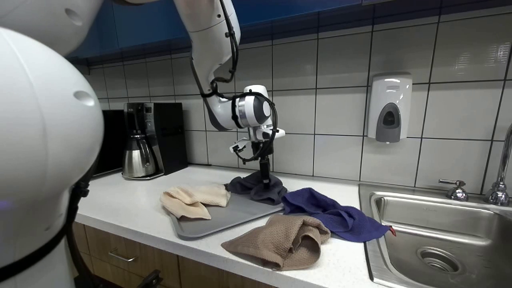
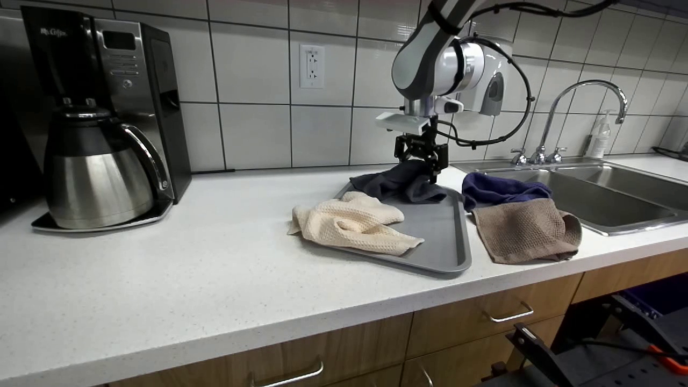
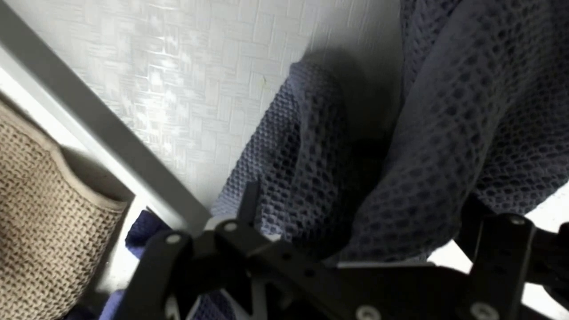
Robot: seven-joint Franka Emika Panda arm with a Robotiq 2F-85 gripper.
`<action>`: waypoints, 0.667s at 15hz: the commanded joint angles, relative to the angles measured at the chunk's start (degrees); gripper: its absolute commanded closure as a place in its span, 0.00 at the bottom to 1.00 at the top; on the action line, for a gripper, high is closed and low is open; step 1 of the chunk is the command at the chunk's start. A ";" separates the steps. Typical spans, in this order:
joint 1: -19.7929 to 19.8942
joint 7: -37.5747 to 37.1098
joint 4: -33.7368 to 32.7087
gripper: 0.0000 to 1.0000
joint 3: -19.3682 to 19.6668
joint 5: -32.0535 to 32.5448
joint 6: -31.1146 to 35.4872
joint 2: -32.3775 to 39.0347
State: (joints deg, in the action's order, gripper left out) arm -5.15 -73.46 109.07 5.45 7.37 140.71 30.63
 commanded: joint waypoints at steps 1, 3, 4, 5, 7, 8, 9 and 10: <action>-0.63 0.58 -3.19 0.00 0.71 -2.05 -2.70 1.88; -0.67 0.93 -3.71 0.26 0.74 -2.20 -2.92 2.40; -0.65 1.01 -3.87 0.32 0.70 -2.32 -2.95 2.54; -0.65 1.05 -4.01 0.42 0.71 -2.38 -2.96 2.69; -0.52 1.32 -4.21 0.58 0.63 -2.60 -3.09 2.85; -0.52 1.33 -4.28 0.65 0.66 -2.60 -3.18 2.90; -0.53 1.35 -4.33 0.73 0.67 -2.57 -3.24 2.95; -0.54 1.37 -4.36 0.80 0.68 -2.56 -3.32 2.95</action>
State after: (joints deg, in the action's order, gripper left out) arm -5.15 -73.41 106.60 5.55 6.32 139.90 33.06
